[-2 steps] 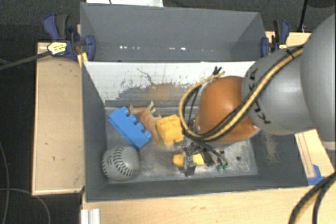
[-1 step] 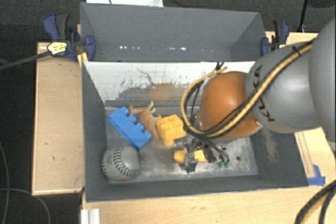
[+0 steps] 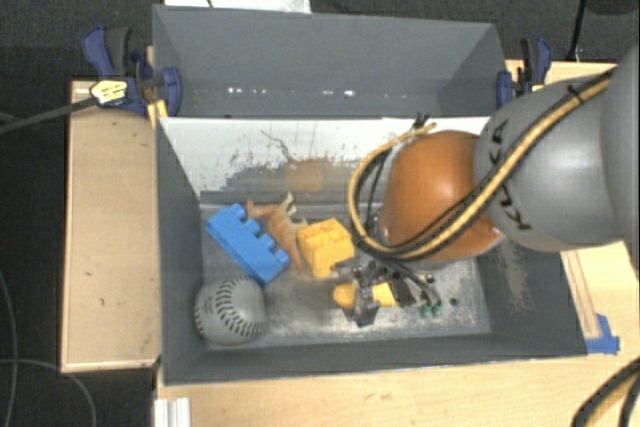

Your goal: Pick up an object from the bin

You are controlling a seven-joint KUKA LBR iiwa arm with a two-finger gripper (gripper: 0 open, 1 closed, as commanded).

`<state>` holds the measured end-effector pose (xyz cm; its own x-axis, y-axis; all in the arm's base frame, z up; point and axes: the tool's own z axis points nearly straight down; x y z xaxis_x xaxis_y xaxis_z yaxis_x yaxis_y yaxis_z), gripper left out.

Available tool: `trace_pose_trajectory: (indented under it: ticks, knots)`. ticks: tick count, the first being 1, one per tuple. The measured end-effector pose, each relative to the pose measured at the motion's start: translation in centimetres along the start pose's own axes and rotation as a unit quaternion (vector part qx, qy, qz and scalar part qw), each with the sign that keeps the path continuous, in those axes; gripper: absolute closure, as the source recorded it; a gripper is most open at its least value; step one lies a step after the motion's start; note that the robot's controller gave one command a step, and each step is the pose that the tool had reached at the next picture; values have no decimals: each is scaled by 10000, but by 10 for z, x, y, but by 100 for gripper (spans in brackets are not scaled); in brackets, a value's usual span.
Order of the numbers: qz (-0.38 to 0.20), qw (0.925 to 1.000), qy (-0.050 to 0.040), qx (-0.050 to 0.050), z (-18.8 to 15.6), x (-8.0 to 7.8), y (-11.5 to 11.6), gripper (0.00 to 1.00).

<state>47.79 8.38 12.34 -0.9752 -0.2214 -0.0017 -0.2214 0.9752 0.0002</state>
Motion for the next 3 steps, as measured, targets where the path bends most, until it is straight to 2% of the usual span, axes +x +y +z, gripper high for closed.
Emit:
trace_pose_trajectory:
  ticks: [3]
  knots:
    - [8,10000,-2,0,-29,0,0,100]
